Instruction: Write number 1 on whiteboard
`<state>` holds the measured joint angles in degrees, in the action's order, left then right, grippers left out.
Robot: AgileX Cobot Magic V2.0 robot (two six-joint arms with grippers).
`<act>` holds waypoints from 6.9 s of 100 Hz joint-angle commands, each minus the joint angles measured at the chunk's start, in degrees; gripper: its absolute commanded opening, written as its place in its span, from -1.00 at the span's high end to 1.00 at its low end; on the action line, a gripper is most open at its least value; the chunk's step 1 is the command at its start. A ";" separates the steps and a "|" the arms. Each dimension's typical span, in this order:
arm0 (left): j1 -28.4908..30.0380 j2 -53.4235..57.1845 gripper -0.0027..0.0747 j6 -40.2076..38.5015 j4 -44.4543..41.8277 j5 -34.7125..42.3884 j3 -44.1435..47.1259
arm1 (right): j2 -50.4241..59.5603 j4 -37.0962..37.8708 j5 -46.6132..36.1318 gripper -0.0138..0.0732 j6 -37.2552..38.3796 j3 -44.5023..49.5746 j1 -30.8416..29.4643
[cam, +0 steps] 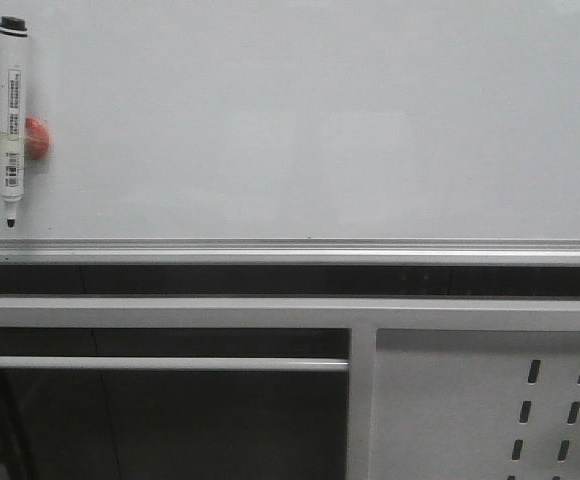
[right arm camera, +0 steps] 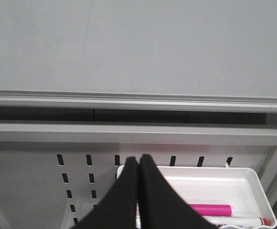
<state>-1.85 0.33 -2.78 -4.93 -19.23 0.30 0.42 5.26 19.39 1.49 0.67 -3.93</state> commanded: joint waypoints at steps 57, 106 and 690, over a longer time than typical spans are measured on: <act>-0.13 1.55 0.98 -0.21 0.54 3.38 1.32 | 1.18 -0.23 -1.27 0.85 -0.31 1.69 -0.25; -0.02 1.55 0.98 -0.09 -4.06 22.94 1.32 | 1.18 0.52 -33.46 0.85 -0.31 1.69 -0.25; -13.92 -89.29 0.98 -7.81 -7.35 97.41 -15.44 | -21.59 -1.23 4.96 0.85 14.74 -24.69 13.27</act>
<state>-15.32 -90.38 -10.46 -11.99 64.69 -13.65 -20.29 3.81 28.69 16.86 -22.49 9.15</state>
